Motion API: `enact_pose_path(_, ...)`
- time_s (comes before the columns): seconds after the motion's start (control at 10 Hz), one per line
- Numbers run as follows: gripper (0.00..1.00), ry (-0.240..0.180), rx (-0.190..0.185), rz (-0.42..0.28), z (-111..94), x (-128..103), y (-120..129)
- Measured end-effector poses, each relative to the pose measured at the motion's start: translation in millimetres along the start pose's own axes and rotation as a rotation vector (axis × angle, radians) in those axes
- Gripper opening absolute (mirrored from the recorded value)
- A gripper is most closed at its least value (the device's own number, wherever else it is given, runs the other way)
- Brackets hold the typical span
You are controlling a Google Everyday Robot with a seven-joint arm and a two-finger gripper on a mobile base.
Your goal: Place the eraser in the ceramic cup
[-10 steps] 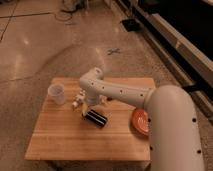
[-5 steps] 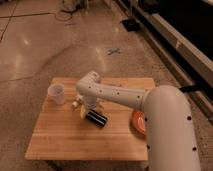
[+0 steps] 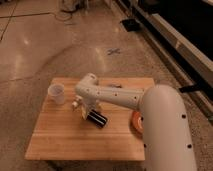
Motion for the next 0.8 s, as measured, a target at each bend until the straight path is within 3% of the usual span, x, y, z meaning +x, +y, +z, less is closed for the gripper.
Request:
enact_pose_path(0.3,0.13,0.002,0.013,0.006,-4.2,1.3,-5.5)
enact_pose_path(0.5,0.00,0.019,0.030,0.008,-17.2,10.8,-9.5)
enact_pose_path(0.8,0.00,0.072,0.067,-0.014,-47.4,37.5,-15.5)
